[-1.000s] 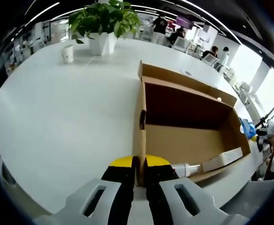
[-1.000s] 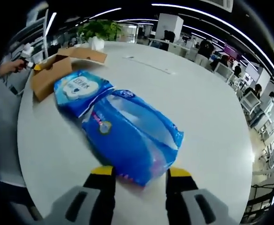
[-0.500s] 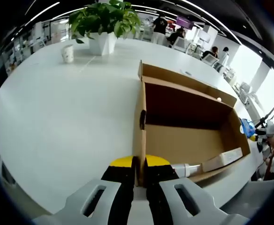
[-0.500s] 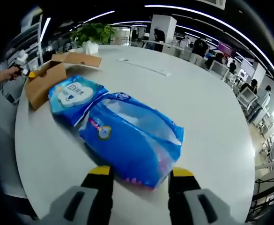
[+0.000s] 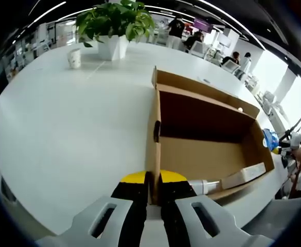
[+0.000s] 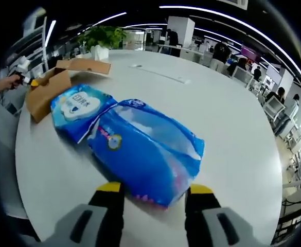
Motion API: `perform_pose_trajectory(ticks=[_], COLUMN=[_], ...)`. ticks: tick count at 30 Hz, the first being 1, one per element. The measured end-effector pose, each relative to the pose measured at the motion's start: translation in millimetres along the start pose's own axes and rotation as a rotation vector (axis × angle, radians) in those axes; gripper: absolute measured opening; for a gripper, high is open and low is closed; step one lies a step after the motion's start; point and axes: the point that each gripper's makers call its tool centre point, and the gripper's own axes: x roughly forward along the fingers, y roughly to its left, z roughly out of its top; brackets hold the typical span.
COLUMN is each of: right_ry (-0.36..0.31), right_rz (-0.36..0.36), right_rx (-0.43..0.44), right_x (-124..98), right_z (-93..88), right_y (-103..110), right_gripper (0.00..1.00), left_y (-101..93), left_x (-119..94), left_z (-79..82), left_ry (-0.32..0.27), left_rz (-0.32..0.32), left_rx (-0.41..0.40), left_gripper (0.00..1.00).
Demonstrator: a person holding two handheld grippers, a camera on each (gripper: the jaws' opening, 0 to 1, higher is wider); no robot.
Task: Operate the shoe box by opening the lid, removing the specified soft item, and placing it in the target area until the item is outside and the box remains undamaged.
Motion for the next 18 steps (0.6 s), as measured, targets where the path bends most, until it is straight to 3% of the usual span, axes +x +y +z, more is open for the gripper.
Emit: perform_pose_trajectory(ticks=[11,18], right_ry=[0.011,-0.012], right_rz=[-0.002,-0.013], right_rx=[-0.007,-0.018], right_x=[0,-13], right_z=[0.2,6.1], right_y=[-4,3], right_gripper=[0.42,0.46], left_y=[-0.9,-0.2], left_x=[0,0], left_z=[-0.2,0.0], left_ry=[0.001,-0.003], left_rz=[-0.002,-0.007], left_rx=[-0.004,-0.008], left_gripper=[0.05,0.05])
